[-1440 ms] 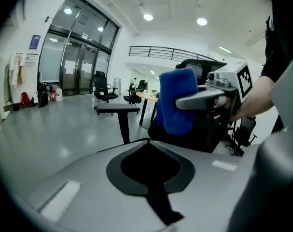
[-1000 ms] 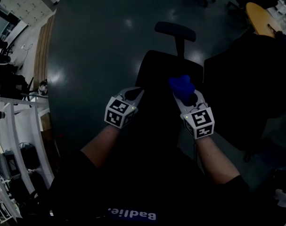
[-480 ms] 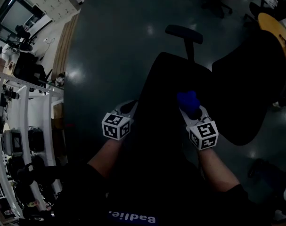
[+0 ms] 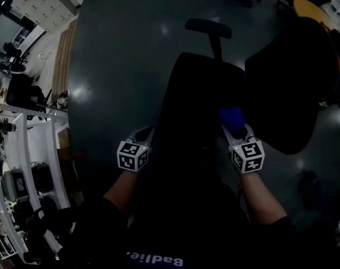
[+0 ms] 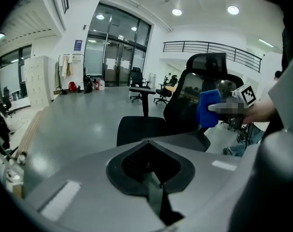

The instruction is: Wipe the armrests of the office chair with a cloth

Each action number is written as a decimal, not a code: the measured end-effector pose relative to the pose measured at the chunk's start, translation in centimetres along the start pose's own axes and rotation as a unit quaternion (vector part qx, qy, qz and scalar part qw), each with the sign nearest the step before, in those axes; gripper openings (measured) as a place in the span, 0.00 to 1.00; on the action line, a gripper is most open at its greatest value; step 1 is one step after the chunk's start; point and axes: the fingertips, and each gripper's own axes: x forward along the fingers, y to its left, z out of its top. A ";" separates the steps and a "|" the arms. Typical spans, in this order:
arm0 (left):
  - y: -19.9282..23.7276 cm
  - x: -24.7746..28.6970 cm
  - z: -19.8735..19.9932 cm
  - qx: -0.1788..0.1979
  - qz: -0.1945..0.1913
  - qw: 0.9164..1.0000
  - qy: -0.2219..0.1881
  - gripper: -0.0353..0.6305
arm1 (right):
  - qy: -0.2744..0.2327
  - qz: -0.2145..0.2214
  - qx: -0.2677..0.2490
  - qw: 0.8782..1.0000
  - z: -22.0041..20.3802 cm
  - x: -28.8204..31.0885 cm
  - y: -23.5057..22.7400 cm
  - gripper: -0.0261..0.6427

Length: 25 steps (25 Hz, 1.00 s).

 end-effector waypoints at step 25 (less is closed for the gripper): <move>-1.1 2.3 -3.6 0.087 -0.166 0.982 0.025 0.08 | 0.057 -0.067 0.009 0.996 -1.6 5.9 5.7 0.24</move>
